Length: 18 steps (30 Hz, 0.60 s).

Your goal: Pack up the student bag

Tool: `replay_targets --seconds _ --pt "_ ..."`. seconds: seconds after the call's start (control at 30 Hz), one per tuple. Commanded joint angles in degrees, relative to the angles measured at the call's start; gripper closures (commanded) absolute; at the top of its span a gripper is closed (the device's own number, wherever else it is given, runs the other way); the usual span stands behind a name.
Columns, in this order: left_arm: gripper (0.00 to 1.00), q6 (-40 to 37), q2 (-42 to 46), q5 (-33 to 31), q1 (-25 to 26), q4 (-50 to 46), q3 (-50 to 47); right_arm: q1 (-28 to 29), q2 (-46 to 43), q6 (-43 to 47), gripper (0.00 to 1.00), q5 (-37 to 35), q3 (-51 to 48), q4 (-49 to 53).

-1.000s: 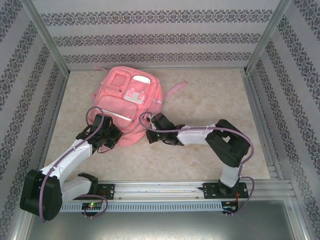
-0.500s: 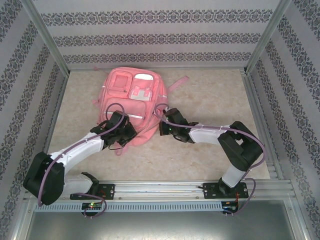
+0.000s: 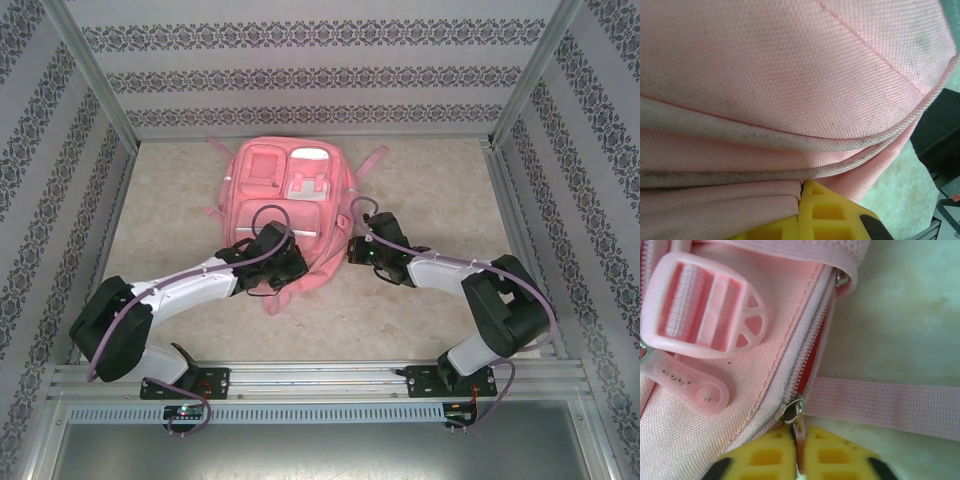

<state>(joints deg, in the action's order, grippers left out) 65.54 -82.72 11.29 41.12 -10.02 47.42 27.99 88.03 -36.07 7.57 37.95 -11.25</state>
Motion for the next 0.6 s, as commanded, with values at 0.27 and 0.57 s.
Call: replay_targets --seconds 0.27,0.57 --pt "1.00 17.3 -4.3 -2.2 9.5 20.8 -2.9 2.6 -12.0 0.1 0.22 -19.6 3.8 26.1" --pt "1.00 20.5 -7.5 -4.7 14.5 18.1 1.0 2.0 -25.4 -2.9 0.20 -32.6 5.2 38.8"
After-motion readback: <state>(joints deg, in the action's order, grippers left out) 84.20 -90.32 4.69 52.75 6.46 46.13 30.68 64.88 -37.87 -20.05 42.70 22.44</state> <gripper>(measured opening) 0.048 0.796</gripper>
